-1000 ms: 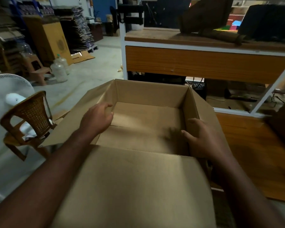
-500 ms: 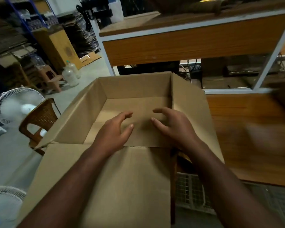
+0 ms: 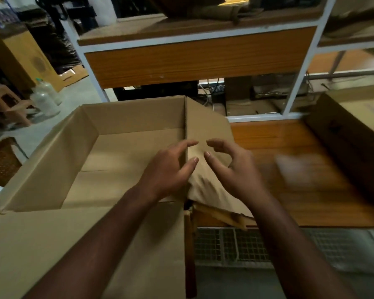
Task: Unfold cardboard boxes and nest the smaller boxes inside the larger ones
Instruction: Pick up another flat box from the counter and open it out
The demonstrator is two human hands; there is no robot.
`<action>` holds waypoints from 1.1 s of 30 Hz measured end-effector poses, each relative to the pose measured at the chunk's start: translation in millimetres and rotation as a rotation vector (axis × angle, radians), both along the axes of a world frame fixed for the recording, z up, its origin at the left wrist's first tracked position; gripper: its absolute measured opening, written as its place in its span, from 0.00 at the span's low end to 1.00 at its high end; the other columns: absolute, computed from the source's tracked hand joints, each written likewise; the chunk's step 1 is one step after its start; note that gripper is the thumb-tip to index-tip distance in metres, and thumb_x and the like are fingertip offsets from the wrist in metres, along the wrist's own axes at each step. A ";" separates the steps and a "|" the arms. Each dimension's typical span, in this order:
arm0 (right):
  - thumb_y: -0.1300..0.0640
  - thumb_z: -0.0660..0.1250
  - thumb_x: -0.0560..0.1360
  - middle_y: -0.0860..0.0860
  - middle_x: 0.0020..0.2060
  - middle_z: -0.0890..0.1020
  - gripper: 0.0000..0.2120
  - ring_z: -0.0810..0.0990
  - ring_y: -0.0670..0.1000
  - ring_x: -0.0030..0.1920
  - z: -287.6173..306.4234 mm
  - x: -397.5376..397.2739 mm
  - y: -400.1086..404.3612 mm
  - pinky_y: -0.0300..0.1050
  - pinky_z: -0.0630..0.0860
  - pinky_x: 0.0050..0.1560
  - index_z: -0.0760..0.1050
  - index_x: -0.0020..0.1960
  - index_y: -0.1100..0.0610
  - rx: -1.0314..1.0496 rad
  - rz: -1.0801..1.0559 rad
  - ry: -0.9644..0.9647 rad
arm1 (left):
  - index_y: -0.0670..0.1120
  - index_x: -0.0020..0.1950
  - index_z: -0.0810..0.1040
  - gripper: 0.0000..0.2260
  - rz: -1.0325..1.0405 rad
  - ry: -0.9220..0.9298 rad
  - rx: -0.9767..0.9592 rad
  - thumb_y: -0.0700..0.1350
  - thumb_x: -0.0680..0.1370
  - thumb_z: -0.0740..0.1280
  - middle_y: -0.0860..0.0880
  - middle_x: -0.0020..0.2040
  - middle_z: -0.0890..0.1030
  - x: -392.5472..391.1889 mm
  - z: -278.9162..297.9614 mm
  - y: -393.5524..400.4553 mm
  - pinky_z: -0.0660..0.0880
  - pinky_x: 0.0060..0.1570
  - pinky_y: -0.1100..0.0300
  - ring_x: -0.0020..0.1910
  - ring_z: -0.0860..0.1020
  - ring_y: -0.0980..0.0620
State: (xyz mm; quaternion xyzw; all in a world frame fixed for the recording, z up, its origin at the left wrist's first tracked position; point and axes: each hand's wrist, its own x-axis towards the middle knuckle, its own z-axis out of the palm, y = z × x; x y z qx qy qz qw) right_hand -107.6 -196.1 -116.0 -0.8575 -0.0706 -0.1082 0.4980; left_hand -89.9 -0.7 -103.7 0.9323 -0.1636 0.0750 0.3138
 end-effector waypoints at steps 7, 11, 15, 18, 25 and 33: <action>0.46 0.69 0.82 0.41 0.63 0.83 0.17 0.80 0.39 0.64 -2.8 -8.4 -90.0 0.35 0.78 0.55 0.79 0.69 0.47 0.060 -0.140 -0.088 | 0.59 0.76 0.71 0.22 -0.133 0.010 0.002 0.54 0.82 0.67 0.54 0.75 0.74 16.5 7.0 -79.4 0.73 0.68 0.54 0.73 0.72 0.54; 0.48 0.70 0.82 0.41 0.61 0.84 0.16 0.81 0.38 0.62 -12.1 -10.0 -157.0 0.39 0.81 0.59 0.80 0.68 0.48 0.073 -0.185 -0.113 | 0.58 0.76 0.70 0.22 -0.211 -0.002 0.069 0.54 0.82 0.68 0.52 0.73 0.76 32.8 11.3 -136.5 0.75 0.66 0.48 0.71 0.74 0.52; 0.51 0.72 0.81 0.42 0.59 0.86 0.14 0.83 0.41 0.61 -15.4 1.5 -235.6 0.48 0.82 0.61 0.82 0.66 0.49 0.090 -0.215 -0.114 | 0.56 0.77 0.70 0.23 -0.298 -0.028 0.087 0.53 0.82 0.68 0.53 0.73 0.76 54.2 18.1 -226.4 0.74 0.64 0.56 0.70 0.74 0.54; 0.49 0.72 0.82 0.43 0.60 0.86 0.15 0.83 0.42 0.61 -13.0 12.2 -294.3 0.46 0.82 0.60 0.81 0.68 0.50 0.061 -0.227 -0.120 | 0.55 0.77 0.70 0.23 -0.348 -0.019 0.090 0.53 0.82 0.68 0.54 0.74 0.75 76.6 11.5 -307.3 0.74 0.65 0.57 0.71 0.73 0.55; 0.45 0.70 0.81 0.48 0.62 0.85 0.17 0.81 0.50 0.64 -36.0 16.7 -433.5 0.51 0.79 0.62 0.79 0.68 0.46 -0.108 -0.626 0.003 | 0.56 0.81 0.64 0.28 -0.450 0.185 0.102 0.56 0.81 0.68 0.54 0.80 0.67 94.7 -33.9 -450.9 0.71 0.71 0.51 0.77 0.67 0.53; 0.30 0.66 0.77 0.54 0.85 0.57 0.47 0.52 0.54 0.85 -74.3 4.0 -546.6 0.66 0.47 0.81 0.52 0.86 0.51 -0.373 -0.794 0.441 | 0.51 0.84 0.58 0.41 -0.773 0.034 0.426 0.69 0.77 0.64 0.50 0.85 0.53 89.7 -68.6 -573.9 0.44 0.80 0.40 0.84 0.48 0.46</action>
